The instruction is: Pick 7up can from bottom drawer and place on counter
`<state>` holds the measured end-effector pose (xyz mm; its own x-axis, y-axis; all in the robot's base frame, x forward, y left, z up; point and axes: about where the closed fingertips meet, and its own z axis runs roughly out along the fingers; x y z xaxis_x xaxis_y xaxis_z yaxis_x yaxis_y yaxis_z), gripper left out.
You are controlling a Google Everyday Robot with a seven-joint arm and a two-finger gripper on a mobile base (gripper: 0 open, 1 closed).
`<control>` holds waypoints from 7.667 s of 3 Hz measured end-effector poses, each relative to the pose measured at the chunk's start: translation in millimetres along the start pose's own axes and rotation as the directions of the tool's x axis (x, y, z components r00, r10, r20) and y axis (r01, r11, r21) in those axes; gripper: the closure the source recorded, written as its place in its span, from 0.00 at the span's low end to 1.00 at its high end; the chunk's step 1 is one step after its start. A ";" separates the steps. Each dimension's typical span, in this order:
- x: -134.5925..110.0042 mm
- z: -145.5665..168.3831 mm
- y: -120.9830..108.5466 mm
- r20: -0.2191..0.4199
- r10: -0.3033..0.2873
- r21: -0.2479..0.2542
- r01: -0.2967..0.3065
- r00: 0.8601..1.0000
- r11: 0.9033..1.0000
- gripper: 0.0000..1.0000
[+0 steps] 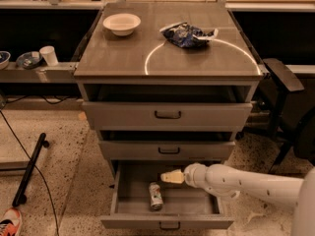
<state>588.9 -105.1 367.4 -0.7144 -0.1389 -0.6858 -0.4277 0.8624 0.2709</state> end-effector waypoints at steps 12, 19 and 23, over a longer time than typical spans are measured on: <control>120.0 206.0 38.5 -0.061 -0.374 -0.252 0.348 0.925 0.903 1.00; 12.9 63.3 55.6 0.193 -0.842 -0.324 0.843 0.504 0.430 1.00; -71.5 -67.4 127.7 0.206 -0.947 -0.356 0.920 0.249 0.164 1.00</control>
Offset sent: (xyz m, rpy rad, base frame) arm 0.0211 0.0337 -0.0475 0.3126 -0.1372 0.3055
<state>548.1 -17.9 496.6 0.3412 -0.7507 -0.5657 -0.9246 -0.1596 -0.3458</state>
